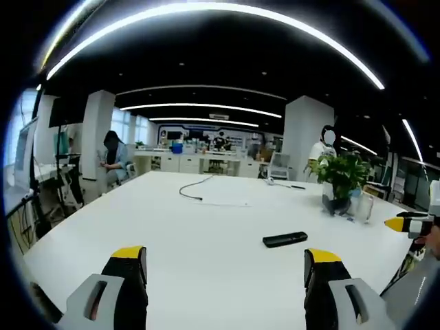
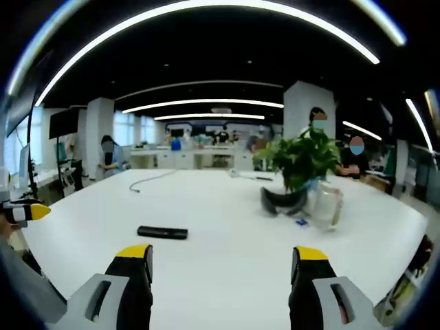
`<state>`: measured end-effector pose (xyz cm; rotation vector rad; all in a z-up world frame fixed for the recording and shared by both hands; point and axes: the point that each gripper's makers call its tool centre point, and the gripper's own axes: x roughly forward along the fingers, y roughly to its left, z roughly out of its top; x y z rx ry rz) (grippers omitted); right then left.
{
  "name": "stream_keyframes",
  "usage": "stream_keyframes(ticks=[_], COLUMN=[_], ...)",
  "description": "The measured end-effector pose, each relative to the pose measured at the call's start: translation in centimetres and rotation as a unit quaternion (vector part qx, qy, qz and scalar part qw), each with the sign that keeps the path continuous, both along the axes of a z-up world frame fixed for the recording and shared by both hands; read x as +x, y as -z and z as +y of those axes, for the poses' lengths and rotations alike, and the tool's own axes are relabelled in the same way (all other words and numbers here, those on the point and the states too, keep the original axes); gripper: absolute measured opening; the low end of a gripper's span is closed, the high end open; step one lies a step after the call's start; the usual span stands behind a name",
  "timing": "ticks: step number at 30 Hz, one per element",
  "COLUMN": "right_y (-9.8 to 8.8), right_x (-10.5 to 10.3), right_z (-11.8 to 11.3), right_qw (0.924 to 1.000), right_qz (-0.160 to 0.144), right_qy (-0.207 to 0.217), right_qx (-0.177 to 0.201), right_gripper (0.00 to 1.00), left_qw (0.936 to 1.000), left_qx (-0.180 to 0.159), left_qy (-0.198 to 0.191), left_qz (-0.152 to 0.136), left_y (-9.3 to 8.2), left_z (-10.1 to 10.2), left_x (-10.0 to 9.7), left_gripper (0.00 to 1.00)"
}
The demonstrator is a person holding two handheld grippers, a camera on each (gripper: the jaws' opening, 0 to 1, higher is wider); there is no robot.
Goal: Press the specified remote control buttons in sequence, fully releasing each button before pressing the next.
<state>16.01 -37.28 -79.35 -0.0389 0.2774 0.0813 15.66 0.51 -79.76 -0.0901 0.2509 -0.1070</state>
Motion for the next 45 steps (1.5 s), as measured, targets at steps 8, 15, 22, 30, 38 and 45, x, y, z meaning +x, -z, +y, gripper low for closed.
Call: stream_keyframes(ticks=[8,15,22,30,38,45], right_y=[-0.07,0.03,0.2,0.13,0.04,0.09], right_x=[-0.09,-0.1,-0.11,-0.15,-0.2,-0.25], right_z=[-0.22,-0.01,0.21,0.17,-0.03,0.12], right_qw=[1.0,1.0,1.0,1.0,0.9999,0.9999], right_qz=[0.0,0.001,0.007,0.006,0.005,0.007], right_qy=[0.006,0.001,-0.003,-0.003,-0.001,-0.004], right_qx=[0.006,0.003,0.001,0.003,0.009,0.008], right_gripper=[0.8,0.79,0.78,0.77,0.74,0.72], left_qw=[1.0,0.9999,0.9999,0.9999,0.9997,0.9996], left_qx=[0.003,0.003,0.006,0.006,0.014,0.018], left_qy=[0.002,0.004,0.009,0.011,0.018,0.021], left_qz=[0.006,0.009,0.014,0.009,0.008,0.0], left_y=[0.09,0.23,0.38,0.13,0.14,-0.34], left_z=[-0.23,-0.25,-0.39,-0.51,-0.76,-0.89], left_x=[-0.09,-0.12,-0.15,-0.14,-0.07,-0.09], left_gripper=[0.99,0.99,0.98,0.97,0.97,0.92])
